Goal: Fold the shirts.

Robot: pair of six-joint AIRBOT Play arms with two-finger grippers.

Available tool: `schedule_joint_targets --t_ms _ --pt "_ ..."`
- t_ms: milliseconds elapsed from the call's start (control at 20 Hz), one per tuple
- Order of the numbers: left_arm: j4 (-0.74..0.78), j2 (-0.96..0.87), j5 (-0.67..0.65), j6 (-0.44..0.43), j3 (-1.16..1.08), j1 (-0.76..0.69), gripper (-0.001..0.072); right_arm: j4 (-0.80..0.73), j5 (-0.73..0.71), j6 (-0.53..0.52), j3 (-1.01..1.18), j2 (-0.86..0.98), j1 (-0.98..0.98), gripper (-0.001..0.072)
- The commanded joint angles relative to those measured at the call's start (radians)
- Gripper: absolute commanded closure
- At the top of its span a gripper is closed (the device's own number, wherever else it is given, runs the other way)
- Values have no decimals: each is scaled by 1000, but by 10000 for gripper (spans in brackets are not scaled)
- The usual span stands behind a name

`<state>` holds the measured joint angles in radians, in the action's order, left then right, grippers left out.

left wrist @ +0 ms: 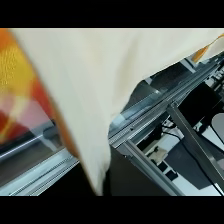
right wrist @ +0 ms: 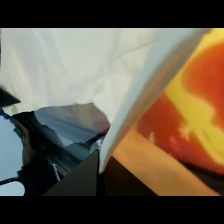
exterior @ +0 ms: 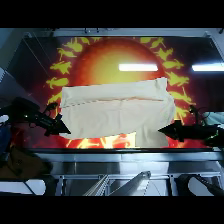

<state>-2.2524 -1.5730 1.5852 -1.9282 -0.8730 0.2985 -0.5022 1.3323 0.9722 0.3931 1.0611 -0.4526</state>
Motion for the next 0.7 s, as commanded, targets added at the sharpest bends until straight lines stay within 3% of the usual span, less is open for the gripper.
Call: schedule_joint_targets --t_ms 0,150,250,450,650 --pt "8 175 -23 -8 79 105 690 0 100 80 0 -260 -64 692" --pt "81 300 -105 27 136 267 690 -156 73 169 10 -422 -170 693" --pt "83 332 -118 30 135 330 690 -193 89 145 12 -447 -258 693" --pt "97 309 -67 13 27 306 690 -95 12 77 11 -441 -256 693" --pt "137 173 -29 30 -205 176 690 112 -170 -91 12 -293 -188 692"
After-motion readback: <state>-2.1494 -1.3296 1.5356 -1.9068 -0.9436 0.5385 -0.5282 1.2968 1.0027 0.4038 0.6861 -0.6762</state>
